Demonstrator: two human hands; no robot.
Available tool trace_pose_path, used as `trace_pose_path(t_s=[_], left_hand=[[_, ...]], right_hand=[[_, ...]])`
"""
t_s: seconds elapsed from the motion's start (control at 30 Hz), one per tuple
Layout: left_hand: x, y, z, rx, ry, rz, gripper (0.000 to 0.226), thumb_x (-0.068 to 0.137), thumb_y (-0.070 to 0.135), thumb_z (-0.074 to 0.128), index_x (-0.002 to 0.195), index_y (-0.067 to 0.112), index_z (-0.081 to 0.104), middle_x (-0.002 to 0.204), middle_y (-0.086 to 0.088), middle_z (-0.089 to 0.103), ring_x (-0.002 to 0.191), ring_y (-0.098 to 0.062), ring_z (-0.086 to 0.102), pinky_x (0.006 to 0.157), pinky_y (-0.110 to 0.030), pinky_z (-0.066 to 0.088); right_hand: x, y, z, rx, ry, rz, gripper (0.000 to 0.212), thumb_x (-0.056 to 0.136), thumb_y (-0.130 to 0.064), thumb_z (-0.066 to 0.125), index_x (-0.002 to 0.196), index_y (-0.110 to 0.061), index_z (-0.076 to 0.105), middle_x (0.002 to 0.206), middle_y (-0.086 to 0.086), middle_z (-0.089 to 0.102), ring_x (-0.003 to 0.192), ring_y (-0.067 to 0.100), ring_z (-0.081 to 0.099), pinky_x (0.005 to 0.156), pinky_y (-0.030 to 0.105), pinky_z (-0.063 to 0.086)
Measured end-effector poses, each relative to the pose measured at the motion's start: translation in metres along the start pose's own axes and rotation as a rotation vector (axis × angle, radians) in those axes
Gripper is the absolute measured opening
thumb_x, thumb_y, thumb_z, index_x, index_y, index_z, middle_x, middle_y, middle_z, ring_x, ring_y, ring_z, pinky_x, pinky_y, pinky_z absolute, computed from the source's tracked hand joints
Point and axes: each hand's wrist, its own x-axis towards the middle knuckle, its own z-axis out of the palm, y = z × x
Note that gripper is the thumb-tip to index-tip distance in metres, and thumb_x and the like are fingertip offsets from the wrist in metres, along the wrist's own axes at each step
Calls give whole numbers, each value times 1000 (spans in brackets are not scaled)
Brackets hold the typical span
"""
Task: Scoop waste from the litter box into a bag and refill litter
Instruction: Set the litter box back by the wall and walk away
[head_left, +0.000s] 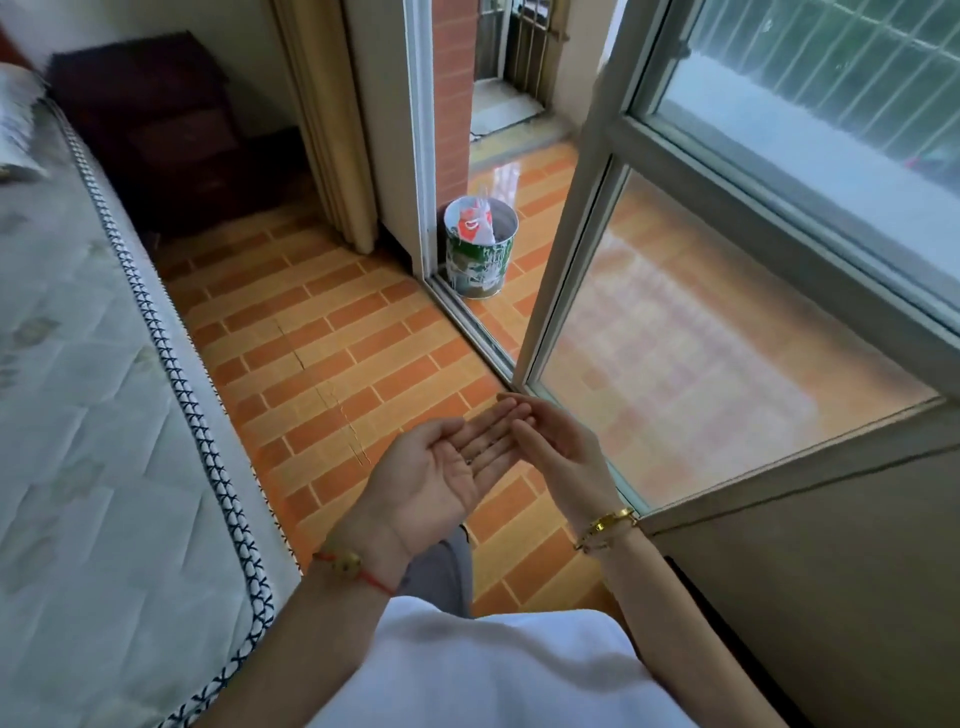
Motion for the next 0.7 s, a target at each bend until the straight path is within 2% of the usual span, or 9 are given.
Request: trace_pose_path(t_s=[0.1,0.17,0.23,0.37,0.47,0.57,0.63,0.7], left_hand=[[35,51,15,-10,22,14,44,101,12,30,126,-12,57,133,-27,58,127,-35,55,114,-44,35],[54,87,28,-5,26,26,45,102,14,30,129,-11,56,133,-26,58,128,-35,54,114,-44,34],[71,121,43,-1,26,38,45,102,15,29,129,-10,55,132,-25,59,129,-33,53,114,-44,34],[112,181,65,15,3,48,45,100,14,30,131,-9,53,132,-25,59,129,-33,53,117,-42,31],[142,216,75,27,7,42,46,100,15,30,132,-9,52,133,-24,59,130,-32,53,116,-42,33],[172,245,86,15,9,37,46,100,16,30,131,-9,54,132,-24,59,129,-32,54,114,-42,35],[196,265,91,5,18,39,46,99,15,30,129,-10,55,132,-25,59,128,-33,55,112,-42,37],[222,286,97,-4,35,49,46,99,15,30,127,-10,56,131,-25,60,124,-33,58,109,-43,39]], right_hand=[[65,-11,7,12,-8,-5,31,82,-33,61,110,-22,67,110,6,69,105,25,65,95,52,50],[108,-21,14,5,-17,1,31,83,-29,60,112,-18,67,108,6,70,104,25,65,95,51,50],[148,-31,19,5,-24,-6,31,86,-24,59,114,-15,67,108,5,71,104,22,66,94,46,51],[221,-43,27,9,-22,-36,31,87,-21,57,115,-12,66,109,4,71,102,15,66,86,26,49],[266,-44,28,19,-23,-25,30,90,-18,58,117,-9,64,110,4,70,102,14,65,85,22,49],[308,-42,25,17,-34,-12,26,94,-7,55,119,-4,62,113,6,69,100,7,64,83,16,48],[341,-37,23,45,-37,4,27,93,-10,57,119,-5,63,113,7,69,103,12,65,84,20,50],[377,-33,22,94,-35,30,30,89,-18,58,117,-8,64,112,8,69,105,20,65,88,31,52]])
